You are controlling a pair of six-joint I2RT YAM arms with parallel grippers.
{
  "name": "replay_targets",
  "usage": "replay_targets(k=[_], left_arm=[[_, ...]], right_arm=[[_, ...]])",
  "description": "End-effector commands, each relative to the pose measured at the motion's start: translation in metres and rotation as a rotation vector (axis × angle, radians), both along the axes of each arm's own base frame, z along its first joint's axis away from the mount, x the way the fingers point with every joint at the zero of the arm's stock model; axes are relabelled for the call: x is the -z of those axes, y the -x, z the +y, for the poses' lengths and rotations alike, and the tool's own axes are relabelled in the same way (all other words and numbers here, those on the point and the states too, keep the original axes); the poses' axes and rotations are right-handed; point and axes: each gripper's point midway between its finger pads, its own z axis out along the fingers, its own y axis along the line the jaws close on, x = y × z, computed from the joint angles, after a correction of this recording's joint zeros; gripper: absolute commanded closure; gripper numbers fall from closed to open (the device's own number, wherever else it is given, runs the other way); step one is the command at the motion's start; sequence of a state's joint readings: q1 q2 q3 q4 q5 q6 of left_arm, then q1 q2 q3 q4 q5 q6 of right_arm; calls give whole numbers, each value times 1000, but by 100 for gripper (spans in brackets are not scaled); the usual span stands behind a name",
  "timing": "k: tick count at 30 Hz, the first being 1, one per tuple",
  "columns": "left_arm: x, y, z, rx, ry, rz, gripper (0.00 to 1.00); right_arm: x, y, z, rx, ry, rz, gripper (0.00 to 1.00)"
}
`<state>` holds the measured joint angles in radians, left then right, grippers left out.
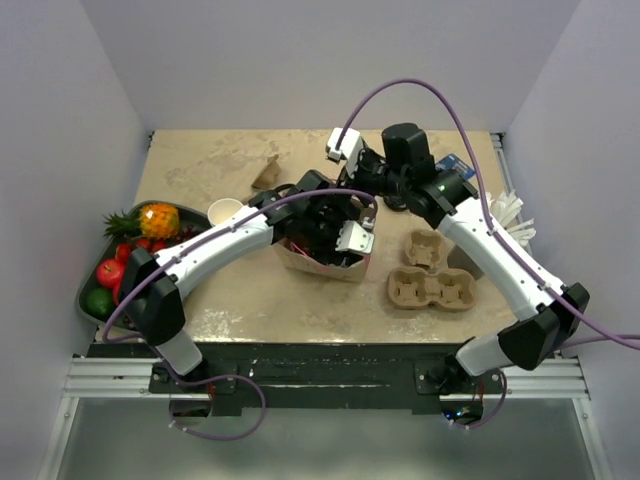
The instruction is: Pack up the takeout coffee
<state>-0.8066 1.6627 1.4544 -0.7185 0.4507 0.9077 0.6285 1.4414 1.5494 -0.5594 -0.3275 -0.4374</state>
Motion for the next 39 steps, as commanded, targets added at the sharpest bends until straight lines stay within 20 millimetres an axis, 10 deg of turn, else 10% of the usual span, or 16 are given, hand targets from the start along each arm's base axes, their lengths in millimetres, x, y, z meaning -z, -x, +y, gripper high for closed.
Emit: replay_targets(k=[1,15,29,39], left_arm=[[-12,-11,-21,-87,88,-17,57],[4,-30,-35,-71,73,6,53],[-6,-34,-41,-33,136,11,55],[16,-46,-41,-61,89,38,55]], right_arm=[[-70,18,33,-106,-300,124,10],[-191,-13,29,-121,-693,236,1],[-152,-74,-14,174,-553,58,1],[-161,-81,-32,254,-562,-38,1]])
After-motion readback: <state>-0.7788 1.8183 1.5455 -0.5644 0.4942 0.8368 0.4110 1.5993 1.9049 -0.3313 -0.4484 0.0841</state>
